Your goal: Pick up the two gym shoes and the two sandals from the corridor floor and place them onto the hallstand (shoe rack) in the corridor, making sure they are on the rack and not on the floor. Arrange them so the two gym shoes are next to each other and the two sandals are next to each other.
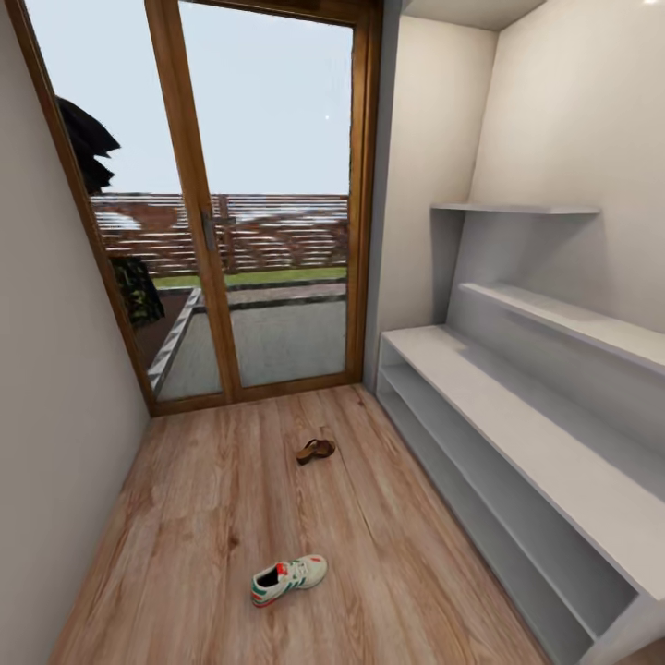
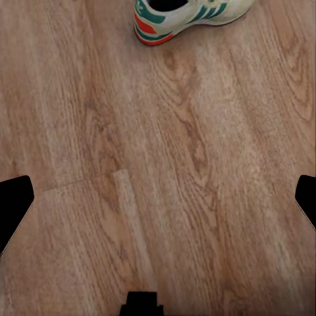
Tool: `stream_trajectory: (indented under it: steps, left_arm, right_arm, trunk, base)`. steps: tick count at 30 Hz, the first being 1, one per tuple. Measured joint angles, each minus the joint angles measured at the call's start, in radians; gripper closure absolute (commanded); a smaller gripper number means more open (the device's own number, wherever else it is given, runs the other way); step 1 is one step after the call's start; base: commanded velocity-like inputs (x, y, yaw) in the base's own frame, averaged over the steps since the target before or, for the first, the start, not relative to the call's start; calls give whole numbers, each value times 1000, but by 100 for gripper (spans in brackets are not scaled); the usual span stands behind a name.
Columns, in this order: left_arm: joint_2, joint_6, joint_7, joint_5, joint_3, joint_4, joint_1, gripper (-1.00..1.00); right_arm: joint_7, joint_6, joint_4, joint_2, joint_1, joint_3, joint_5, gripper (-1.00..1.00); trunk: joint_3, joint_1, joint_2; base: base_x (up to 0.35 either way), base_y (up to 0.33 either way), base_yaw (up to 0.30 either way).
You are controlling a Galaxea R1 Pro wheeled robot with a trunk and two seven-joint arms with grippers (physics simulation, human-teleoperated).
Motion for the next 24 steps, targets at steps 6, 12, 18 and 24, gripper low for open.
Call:
stream_trajectory:
  steps: [6,12,18,24]
  left_arm:
    - [0,0,0,0,0,0,0,-100]
    - [0,0,0,0,0,0,0,-100]
    - [0,0,0,0,0,0,0,-100]
    - [0,0,2,0,0,0,0,-100]
  right_arm:
    - [0,0,0,0,0,0,0,-100]
    - [-1,0,0,0,0,0,0,-100]
    - [-1,0,0,-1,0,-2,-3,-100]
    - [-1,0,0,-1,0,-2,-4,-100]
  trunk:
    - [0,0,0]
    - [0,0,0]
    - [0,0,0]
    - [0,1,0]
  base:
    - [324,16,0]
    - [324,110,0]
    - [126,95,0]
    - [14,11,0]
